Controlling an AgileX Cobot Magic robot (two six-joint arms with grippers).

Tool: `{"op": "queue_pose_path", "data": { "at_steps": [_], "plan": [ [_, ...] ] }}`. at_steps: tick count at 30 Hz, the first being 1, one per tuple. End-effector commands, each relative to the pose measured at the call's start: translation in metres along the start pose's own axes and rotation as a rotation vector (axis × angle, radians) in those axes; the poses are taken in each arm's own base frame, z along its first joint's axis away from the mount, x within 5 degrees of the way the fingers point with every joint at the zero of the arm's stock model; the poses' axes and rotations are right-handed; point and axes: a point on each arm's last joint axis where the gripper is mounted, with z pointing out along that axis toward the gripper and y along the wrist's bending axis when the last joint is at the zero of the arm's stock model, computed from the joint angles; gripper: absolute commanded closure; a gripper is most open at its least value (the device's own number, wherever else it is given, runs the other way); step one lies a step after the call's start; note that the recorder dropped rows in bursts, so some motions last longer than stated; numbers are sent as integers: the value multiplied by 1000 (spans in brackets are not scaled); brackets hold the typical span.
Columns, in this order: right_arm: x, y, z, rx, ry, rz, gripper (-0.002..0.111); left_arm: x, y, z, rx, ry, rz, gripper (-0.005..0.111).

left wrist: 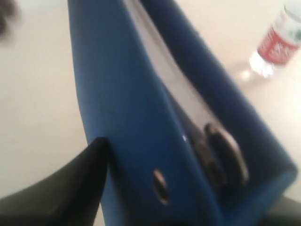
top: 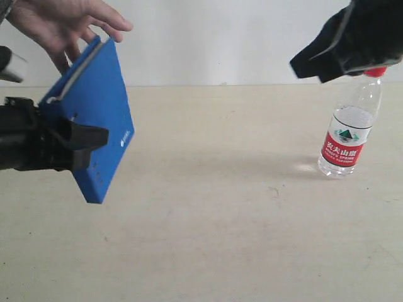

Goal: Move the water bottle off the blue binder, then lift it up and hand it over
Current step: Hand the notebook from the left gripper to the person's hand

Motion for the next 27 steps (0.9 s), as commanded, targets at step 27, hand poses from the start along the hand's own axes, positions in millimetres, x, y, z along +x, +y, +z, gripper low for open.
{"op": "queue_pose_path", "data": {
  "at_steps": [27],
  "plan": [
    [16,12,-65,203,51,29,108,-6,-9,-42,-84,-136,-99,78]
  ]
}}
